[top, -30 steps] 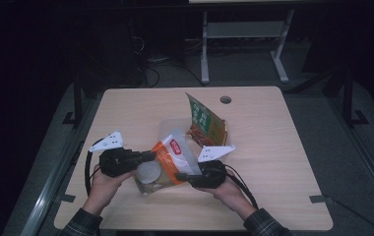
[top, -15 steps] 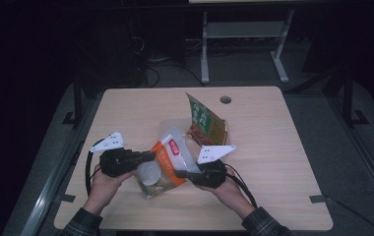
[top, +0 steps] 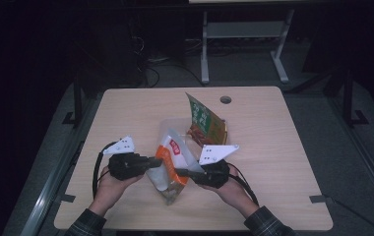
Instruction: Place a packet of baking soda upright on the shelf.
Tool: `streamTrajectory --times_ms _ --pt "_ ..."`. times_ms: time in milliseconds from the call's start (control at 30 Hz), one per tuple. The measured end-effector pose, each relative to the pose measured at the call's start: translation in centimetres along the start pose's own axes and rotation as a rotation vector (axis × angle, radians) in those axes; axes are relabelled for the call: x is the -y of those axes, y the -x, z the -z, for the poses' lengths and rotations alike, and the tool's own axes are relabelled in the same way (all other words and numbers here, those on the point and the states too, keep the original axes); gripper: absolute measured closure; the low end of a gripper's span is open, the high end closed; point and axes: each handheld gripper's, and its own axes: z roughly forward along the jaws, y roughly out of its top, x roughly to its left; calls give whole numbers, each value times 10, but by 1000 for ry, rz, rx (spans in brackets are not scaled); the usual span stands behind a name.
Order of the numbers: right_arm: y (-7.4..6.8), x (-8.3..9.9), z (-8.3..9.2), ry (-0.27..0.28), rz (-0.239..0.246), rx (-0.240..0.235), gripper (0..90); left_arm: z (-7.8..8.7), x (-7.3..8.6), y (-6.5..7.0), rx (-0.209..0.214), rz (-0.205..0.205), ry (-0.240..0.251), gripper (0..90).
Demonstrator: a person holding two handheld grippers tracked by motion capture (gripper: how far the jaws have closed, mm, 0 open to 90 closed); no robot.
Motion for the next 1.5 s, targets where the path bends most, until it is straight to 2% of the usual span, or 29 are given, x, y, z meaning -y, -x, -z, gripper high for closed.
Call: streamTrajectory --times_ms 167,333,500,600,833,900,1033,1067,1267,1500 --pt "-3 -3 1 -9 14 -12 900 -1 1 -1 -11 -9 -14 755" --pt "-6 -6 2 -25 39 -34 900 1 3 -1 -42 -18 -16 607" --pt "-7 -10 7 -33 62 -39 900 6 7 -1 -54 -13 -18 530" --pt "-6 -12 12 -36 62 -40 900 8 12 1 -65 -30 -42 495" --pt "-6 -21 22 -38 79 -42 900 14 30 10 -72 -23 -99 394" --pt "-5 -26 24 -34 107 -40 900 16 37 11 -72 -15 -112 381" --pt "-4 -34 28 -37 130 -31 900 22 49 13 -78 2 -128 370" --pt "-4 -36 29 -36 133 -24 900 23 51 13 -81 18 -126 369" --pt "7 -44 32 -43 119 8 900 22 58 8 -89 35 -139 360" --pt "27 -50 22 -74 107 54 900 19 62 5 -91 30 -150 349"
